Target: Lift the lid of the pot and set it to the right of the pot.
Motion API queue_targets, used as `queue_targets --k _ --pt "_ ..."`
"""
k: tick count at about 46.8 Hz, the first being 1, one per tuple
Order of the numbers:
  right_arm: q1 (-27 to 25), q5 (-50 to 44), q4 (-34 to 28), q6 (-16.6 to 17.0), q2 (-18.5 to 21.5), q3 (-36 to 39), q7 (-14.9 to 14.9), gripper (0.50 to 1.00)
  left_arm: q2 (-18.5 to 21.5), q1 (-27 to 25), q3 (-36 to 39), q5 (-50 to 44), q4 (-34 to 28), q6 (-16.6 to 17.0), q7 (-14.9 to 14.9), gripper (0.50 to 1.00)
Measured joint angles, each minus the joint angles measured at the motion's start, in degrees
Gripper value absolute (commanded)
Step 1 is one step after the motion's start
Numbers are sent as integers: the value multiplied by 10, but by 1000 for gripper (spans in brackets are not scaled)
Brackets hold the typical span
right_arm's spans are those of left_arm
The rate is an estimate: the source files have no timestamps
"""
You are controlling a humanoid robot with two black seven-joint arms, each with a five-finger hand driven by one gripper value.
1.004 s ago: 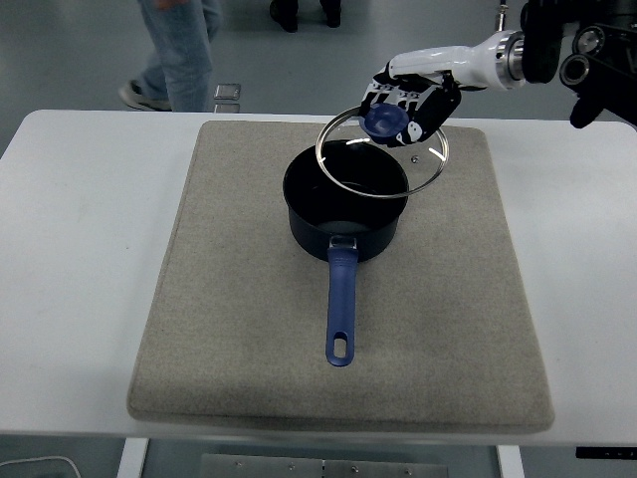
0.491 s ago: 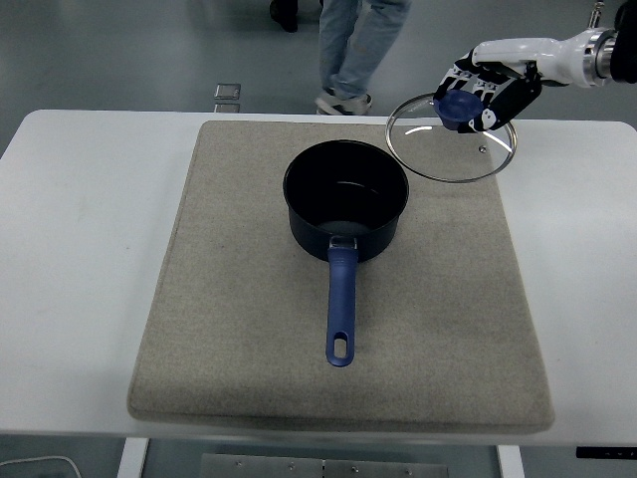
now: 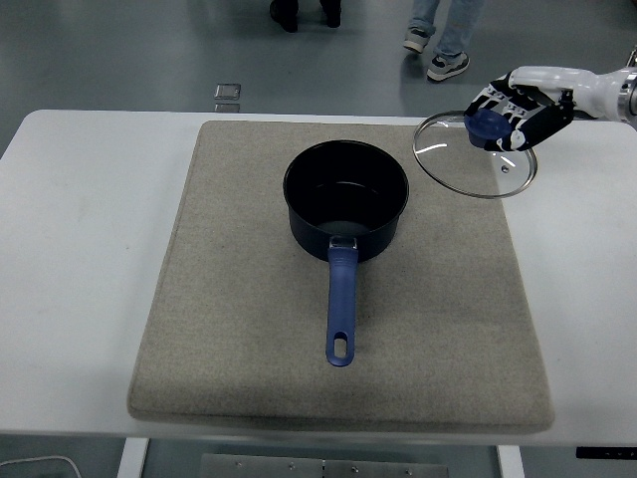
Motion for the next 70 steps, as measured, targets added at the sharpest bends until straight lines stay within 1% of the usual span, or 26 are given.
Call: queue_targets --k 4,10,23,28,36,43,50,59,66,70 --pt "-13 -2 -2 -6 4 0 0 500 0 0 0 0 0 0 0 1000" --pt "-31 -3 -3 -31 9 0 0 500 0 0 0 0 0 0 0 1000" --pt "-55 -3 -3 -58 15 -1 0 500 0 0 0 0 0 0 0 1000" --pt "-66 -5 -3 -74 25 -1 0 500 0 0 0 0 0 0 0 1000" --pt "-82 -6 -10 -88 34 -1 -1 500 0 0 0 0 0 0 0 1000" --pt "-87 -6 -13 -92 46 -1 -1 500 0 0 0 0 0 0 0 1000" --pt "-88 -6 -14 -93 48 -1 -1 500 0 0 0 0 0 0 0 1000" --pt "-91 -4 -17 -108 53 -2 -2 500 0 0 0 0 0 0 0 1000" --pt "-96 -3 -17 -108 58 -2 -3 500 0 0 0 0 0 0 0 1000" --pt "-96 -3 -17 -108 62 -2 -3 582 0 0 0 0 0 0 0 1000"
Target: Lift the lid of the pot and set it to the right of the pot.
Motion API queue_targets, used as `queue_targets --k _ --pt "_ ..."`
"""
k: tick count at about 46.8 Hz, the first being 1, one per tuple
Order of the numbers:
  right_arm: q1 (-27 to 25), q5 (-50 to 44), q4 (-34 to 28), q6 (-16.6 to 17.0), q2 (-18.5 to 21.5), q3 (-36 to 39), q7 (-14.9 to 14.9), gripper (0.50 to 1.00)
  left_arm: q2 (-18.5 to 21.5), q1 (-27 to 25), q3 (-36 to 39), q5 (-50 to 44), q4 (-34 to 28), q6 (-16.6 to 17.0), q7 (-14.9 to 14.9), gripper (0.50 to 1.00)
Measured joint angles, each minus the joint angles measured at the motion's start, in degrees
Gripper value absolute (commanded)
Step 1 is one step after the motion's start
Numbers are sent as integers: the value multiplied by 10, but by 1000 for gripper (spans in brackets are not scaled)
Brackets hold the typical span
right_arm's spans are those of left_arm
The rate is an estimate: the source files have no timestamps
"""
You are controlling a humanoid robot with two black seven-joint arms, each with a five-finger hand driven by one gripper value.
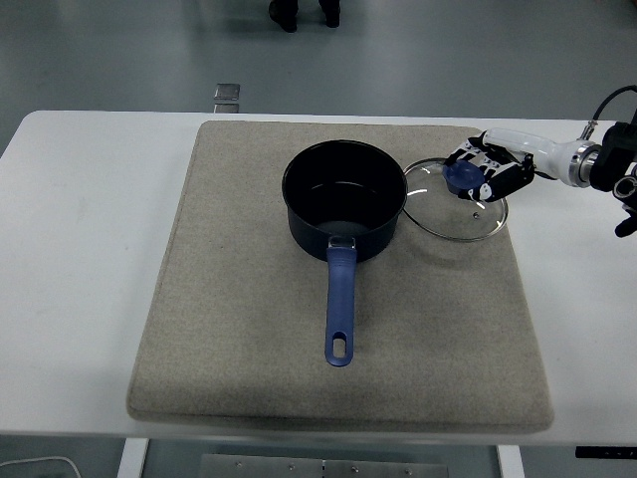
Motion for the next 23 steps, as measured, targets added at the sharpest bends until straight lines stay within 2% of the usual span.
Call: queue_targets --k 2,5,10,15,23 --pt "0 0 0 0 1 0 0 621 0 0 0 0 0 0 0 1000" --pt "0 0 0 0 2 0 0 729 0 0 0 0 0 0 0 1000" --pt "0 3 0 0 2 0 -1 848 0 0 0 0 0 0 0 1000" --pt "0 4 0 2 2 1 -1 897 0 0 0 0 0 0 0 1000" --pt "3 4 0 6 0 1 -2 913 0 0 0 0 0 0 0 1000"
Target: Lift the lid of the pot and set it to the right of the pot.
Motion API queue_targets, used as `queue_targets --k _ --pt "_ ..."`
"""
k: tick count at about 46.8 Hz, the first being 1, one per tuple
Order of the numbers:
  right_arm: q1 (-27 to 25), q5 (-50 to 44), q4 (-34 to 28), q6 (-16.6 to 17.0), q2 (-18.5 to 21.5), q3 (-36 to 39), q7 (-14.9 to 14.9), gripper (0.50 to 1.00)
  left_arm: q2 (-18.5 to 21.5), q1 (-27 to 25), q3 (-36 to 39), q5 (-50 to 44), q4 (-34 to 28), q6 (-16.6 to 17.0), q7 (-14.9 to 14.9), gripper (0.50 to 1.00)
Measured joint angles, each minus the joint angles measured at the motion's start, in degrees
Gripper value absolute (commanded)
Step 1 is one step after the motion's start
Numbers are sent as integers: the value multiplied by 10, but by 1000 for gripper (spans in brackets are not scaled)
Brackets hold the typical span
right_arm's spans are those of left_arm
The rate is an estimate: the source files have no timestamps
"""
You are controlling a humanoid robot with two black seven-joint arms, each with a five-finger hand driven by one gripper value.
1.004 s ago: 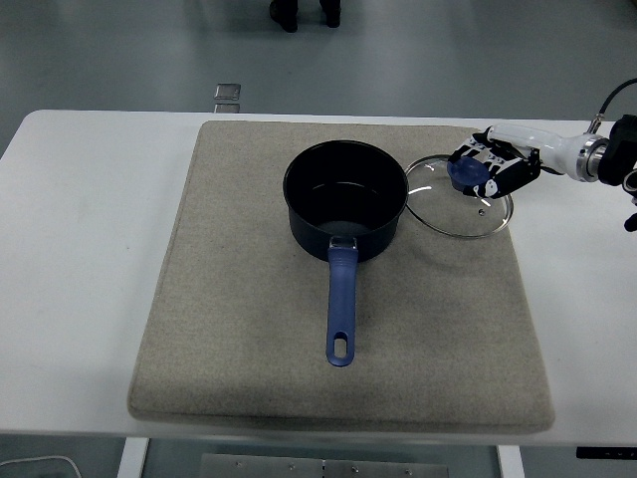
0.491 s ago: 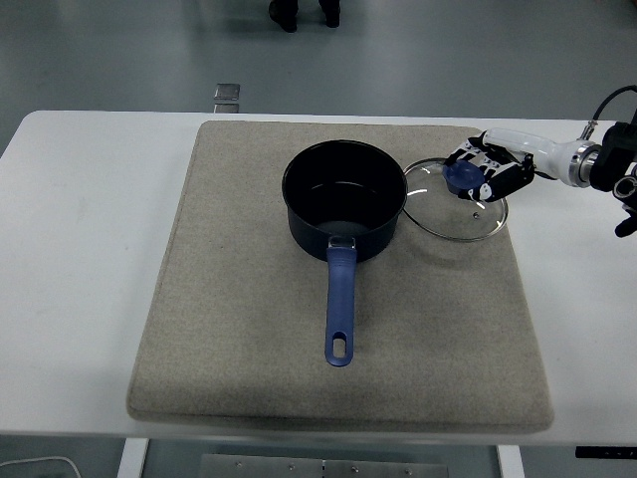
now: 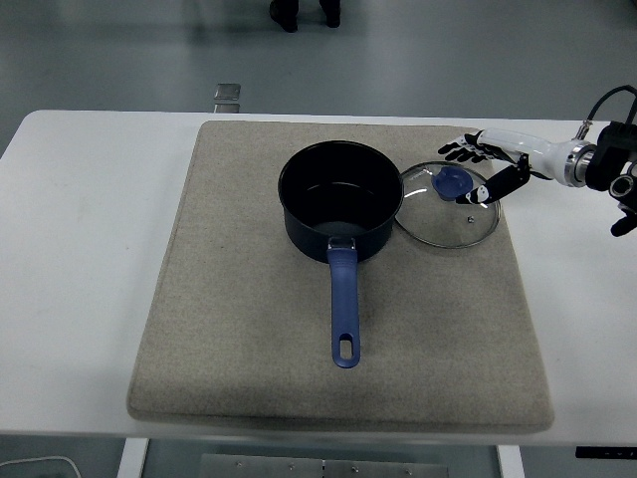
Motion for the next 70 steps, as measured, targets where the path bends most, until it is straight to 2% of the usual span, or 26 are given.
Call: queue_targets --k 15,22,35,42,50,60,66,70 --pt "5 23 0 1 -8 8 -2 911 0 0 0 0 0 0 0 1000" --pt "0 116 -1 3 -4 36 -2 911 0 0 0 0 0 0 0 1000" --pt "-14 339 -12 -2 5 39 -1 911 0 0 0 0 0 0 0 1000" --pt "-26 430 -13 -5 13 41 2 911 0 0 0 0 0 0 0 1000" --pt "-57 499 -22 1 25 82 1 911 0 0 0 0 0 0 0 1000" --pt "-88 531 -25 4 40 135 -6 911 0 0 0 0 0 0 0 1000" --pt "-92 579 -25 6 43 139 -36 911 0 0 0 0 0 0 0 1000" --pt "-92 601 -25 5 44 142 -43 913 0 0 0 0 0 0 0 1000"
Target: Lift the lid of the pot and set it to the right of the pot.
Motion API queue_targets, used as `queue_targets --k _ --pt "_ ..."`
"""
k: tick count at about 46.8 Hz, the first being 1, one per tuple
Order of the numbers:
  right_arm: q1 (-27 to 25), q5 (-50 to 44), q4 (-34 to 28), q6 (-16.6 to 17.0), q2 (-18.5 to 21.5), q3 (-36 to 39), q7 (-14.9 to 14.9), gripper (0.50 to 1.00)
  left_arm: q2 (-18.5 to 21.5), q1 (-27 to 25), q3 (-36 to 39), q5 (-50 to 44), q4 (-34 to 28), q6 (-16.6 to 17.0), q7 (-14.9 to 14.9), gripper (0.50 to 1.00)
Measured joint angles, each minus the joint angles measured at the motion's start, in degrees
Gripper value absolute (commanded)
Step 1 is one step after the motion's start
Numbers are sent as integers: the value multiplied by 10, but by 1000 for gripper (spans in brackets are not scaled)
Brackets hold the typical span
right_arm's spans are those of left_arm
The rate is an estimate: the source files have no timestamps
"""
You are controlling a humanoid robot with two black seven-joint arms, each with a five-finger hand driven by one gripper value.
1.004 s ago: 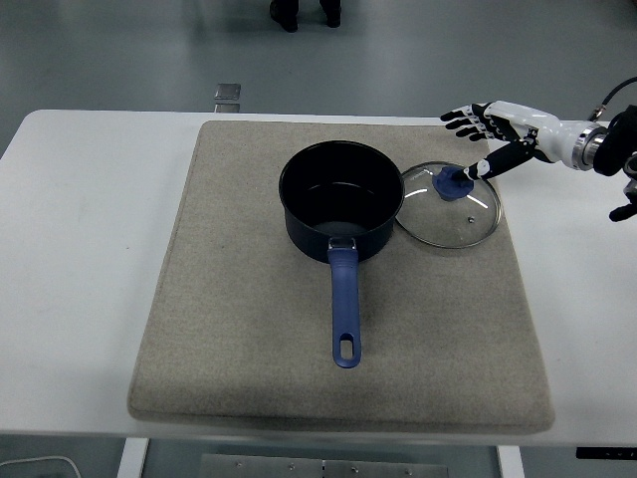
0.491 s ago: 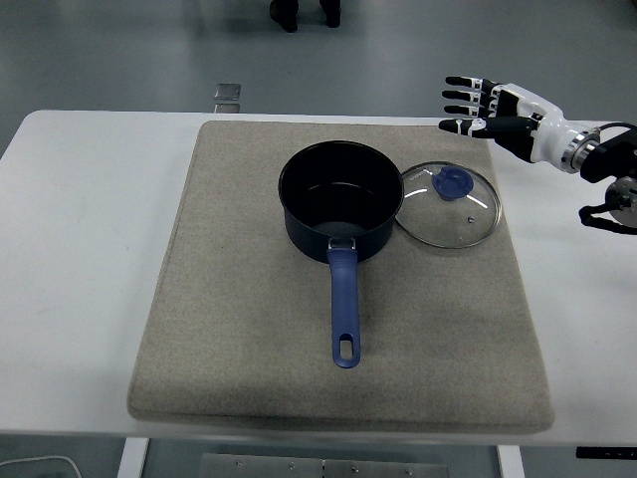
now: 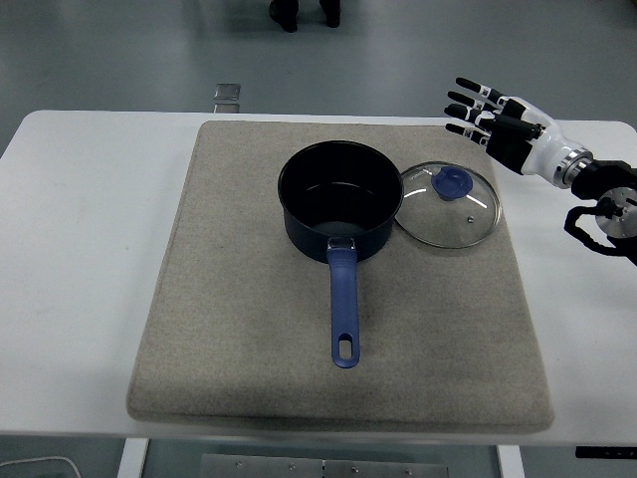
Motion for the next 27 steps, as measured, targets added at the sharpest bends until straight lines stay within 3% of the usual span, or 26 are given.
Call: queue_targets --k 27 --pt "0 4 0 -2 9 19 5 913 0 0 0 0 0 0 0 1000"
